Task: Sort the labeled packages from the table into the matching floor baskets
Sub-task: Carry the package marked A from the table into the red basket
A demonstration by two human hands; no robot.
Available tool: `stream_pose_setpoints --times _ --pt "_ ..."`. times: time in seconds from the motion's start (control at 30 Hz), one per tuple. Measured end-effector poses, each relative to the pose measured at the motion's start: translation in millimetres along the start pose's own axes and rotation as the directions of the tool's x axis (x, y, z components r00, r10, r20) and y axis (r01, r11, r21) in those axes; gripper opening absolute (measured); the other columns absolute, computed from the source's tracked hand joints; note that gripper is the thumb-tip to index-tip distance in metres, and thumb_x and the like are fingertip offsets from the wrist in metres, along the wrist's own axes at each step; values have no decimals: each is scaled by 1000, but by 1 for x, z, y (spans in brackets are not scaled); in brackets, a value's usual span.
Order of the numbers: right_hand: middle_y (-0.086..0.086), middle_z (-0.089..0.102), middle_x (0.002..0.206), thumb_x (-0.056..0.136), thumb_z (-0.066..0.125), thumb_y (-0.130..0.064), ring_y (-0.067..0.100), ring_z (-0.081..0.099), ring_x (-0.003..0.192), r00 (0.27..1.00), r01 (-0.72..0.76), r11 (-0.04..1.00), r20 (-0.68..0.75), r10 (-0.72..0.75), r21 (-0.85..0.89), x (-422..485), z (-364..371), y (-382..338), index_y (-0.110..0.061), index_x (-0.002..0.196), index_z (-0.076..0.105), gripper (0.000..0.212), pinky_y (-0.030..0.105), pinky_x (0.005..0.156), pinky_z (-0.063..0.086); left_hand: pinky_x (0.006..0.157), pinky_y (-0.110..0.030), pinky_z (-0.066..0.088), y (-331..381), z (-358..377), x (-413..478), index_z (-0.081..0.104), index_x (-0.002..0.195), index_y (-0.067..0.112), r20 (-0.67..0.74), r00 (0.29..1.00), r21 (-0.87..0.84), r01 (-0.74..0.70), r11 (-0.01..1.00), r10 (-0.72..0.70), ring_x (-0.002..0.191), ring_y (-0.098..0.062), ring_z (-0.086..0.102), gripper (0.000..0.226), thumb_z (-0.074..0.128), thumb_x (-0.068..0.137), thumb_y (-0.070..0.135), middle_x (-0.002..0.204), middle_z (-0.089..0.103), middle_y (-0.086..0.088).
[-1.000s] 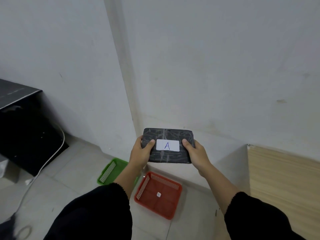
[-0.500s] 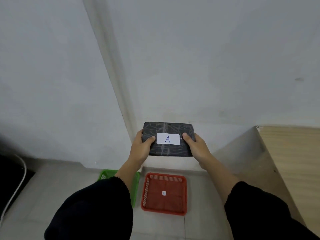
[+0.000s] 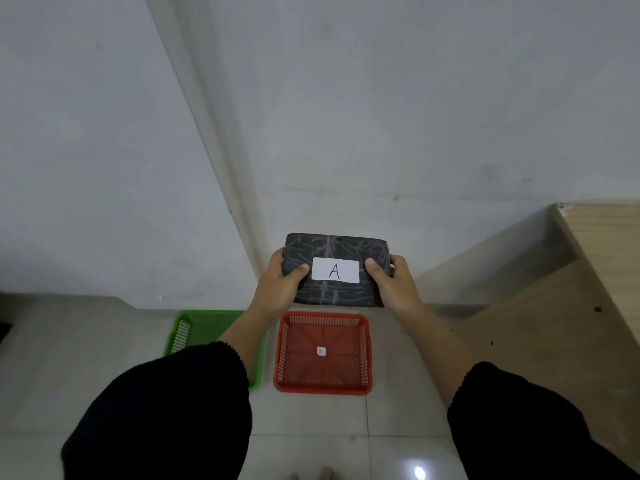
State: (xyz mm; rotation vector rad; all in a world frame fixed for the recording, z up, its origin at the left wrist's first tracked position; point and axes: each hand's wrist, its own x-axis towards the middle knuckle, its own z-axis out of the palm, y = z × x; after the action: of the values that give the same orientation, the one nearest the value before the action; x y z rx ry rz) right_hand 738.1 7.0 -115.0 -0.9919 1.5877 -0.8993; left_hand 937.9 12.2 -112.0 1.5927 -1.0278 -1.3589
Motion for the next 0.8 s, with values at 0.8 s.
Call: stream_pose_setpoints --times 0.8 --pt "5 60 110 88 59 -30 16 60 89 987 -146 989 -63 148 32 222 131 468 -11 118 50 36 30 72 52 105 -44 39 -493 20 225 53 120 24 32 986 360 -165 918 165 118 -19 50 34 50 89 37 125 55 -3"
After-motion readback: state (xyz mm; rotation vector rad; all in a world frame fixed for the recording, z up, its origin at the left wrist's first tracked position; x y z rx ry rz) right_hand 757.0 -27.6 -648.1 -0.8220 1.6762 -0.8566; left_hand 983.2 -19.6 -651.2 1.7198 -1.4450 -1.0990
